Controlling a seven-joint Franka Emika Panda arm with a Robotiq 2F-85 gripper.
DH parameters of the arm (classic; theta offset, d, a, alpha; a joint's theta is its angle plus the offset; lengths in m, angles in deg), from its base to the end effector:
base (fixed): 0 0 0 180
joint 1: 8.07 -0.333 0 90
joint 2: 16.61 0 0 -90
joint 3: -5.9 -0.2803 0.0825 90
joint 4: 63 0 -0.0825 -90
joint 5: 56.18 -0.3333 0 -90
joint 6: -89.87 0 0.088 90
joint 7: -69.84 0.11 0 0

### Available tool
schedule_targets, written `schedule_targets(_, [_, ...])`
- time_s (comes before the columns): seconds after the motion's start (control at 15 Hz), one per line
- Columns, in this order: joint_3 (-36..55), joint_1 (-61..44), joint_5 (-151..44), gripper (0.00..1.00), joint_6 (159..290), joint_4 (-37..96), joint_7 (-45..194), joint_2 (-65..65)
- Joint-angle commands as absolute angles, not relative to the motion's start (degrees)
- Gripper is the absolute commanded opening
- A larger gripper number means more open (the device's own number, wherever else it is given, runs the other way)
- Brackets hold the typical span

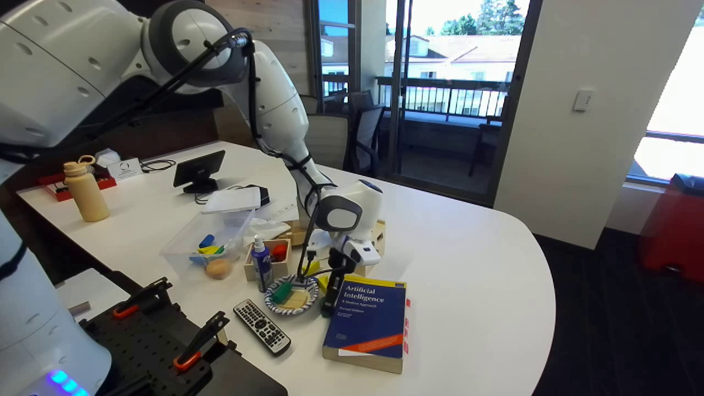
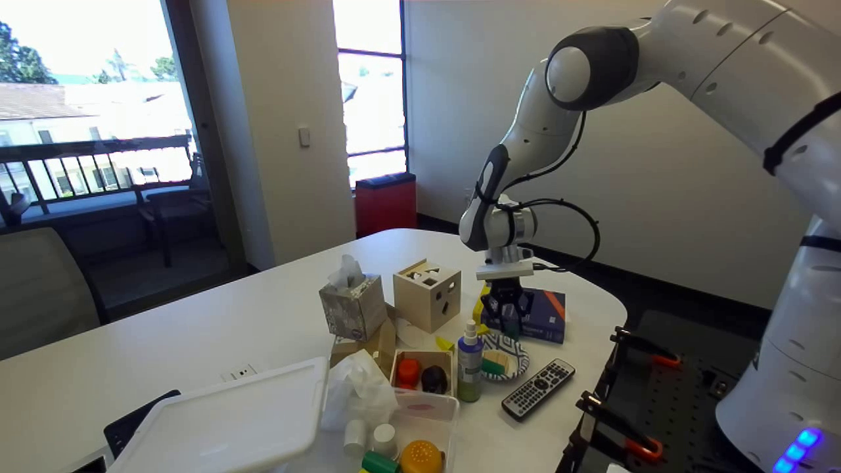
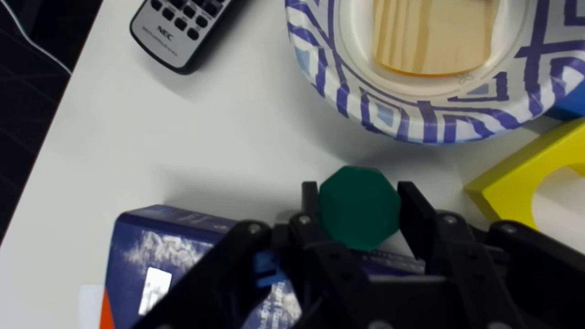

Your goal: Pick the green block on the table and put it in the bowl

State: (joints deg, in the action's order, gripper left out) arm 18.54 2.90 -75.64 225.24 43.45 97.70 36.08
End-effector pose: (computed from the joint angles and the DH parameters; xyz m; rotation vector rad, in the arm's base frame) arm 0.4668 -0.2096 0.0292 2.5909 -1.6540 -0.5759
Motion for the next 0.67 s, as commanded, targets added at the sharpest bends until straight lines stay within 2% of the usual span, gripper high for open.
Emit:
schedule_targets(0.0, [20.4,0.4,-75.5,0.2,226.4,48.1,101.3,30.5])
schedule_targets(0.6, [18.0,-1.3,-77.1,0.2,222.2,56.2,103.1,17.7])
